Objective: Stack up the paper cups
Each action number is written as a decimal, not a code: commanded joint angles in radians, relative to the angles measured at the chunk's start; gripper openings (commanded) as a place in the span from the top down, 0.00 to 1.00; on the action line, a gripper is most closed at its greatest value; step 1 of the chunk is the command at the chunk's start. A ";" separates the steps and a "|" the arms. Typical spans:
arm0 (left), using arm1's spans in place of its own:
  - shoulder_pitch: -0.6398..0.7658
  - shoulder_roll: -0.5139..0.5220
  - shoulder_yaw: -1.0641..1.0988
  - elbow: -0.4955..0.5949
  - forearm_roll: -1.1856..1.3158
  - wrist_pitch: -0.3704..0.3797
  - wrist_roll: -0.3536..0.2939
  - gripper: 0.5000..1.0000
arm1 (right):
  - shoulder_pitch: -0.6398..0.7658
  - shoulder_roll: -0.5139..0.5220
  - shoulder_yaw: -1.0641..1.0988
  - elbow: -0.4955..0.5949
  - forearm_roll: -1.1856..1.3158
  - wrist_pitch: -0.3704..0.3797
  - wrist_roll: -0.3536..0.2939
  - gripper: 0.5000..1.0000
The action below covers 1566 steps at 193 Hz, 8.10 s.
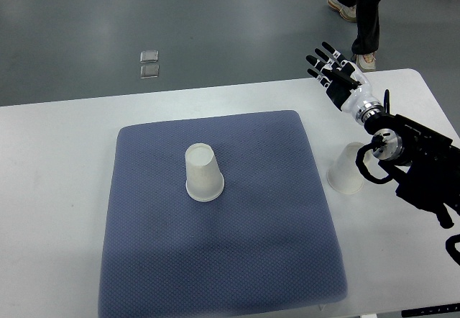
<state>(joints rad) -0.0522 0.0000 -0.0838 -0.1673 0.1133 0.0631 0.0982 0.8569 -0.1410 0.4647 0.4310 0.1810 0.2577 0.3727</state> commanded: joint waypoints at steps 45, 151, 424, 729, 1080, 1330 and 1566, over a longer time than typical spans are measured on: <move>-0.002 0.000 -0.030 0.003 -0.001 0.000 -0.002 0.00 | -0.001 -0.002 0.000 -0.001 0.000 0.000 0.000 0.17; 0.000 0.000 -0.017 0.014 0.000 0.000 0.002 0.00 | -0.001 -0.003 -0.001 -0.001 0.000 0.000 0.000 0.17; 0.000 0.000 -0.017 0.014 0.000 0.001 0.002 0.00 | 0.105 -0.341 -0.023 0.302 -0.469 -0.100 -0.011 0.17; 0.000 0.000 -0.017 0.014 0.000 0.000 -0.002 0.00 | 0.220 -0.594 -0.492 0.758 -1.825 -0.061 -0.026 0.19; 0.000 0.000 -0.017 0.014 0.002 0.001 -0.002 0.00 | 0.205 -0.572 -0.495 0.690 -1.836 -0.081 -0.020 0.82; 0.000 0.000 -0.017 0.014 0.000 0.000 0.002 0.00 | 0.746 -0.256 -0.486 0.784 -1.649 0.193 -0.025 0.81; 0.000 0.000 -0.017 0.014 0.000 0.001 0.002 0.00 | 0.648 -0.035 -0.462 0.646 -1.608 0.129 -0.023 0.80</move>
<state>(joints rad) -0.0521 0.0000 -0.1012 -0.1534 0.1142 0.0629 0.0991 1.5138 -0.1805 -0.0075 1.0785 -1.4266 0.3960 0.3497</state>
